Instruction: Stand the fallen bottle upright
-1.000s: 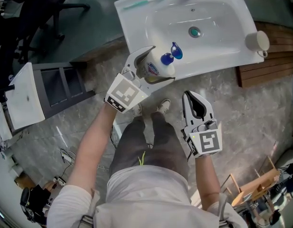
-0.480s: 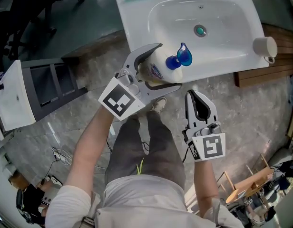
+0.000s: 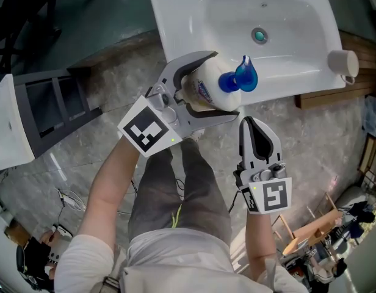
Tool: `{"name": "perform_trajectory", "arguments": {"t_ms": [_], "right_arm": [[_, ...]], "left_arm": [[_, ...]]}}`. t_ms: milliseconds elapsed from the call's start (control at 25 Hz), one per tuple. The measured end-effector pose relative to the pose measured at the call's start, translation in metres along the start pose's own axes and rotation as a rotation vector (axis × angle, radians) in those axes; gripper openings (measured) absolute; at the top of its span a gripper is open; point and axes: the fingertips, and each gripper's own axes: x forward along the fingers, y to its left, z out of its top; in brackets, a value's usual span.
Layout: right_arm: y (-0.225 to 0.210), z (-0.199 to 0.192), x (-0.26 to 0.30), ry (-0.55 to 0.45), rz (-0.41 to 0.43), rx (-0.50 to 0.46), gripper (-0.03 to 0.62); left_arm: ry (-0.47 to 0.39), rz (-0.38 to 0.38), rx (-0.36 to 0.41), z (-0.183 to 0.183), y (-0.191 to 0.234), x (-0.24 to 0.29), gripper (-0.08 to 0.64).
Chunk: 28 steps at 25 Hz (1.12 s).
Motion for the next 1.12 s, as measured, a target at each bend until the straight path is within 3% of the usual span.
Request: {"name": "perform_trajectory", "arguments": {"t_ms": [120, 280, 480, 760, 1120], "right_arm": [[0.003, -0.004, 0.001, 0.007, -0.005, -0.005, 0.038], [0.01, -0.012, 0.008, 0.023, -0.01, -0.009, 0.038], [0.011, -0.016, 0.018, 0.019, -0.029, 0.006, 0.038], [0.008, -0.013, 0.015, 0.006, -0.068, 0.014, 0.038], [0.036, -0.019, 0.014, -0.001, -0.119, 0.028, 0.038]], "left_arm": [[-0.036, -0.016, -0.038, 0.001, -0.001, -0.006, 0.473], [-0.067, -0.065, -0.022, 0.002, -0.003, -0.011, 0.472], [-0.038, -0.148, 0.008, -0.006, -0.007, -0.013, 0.472], [-0.044, -0.179, -0.008, -0.014, -0.01, -0.013, 0.474], [-0.003, -0.219, 0.071, -0.025, -0.019, -0.035, 0.472]]}}
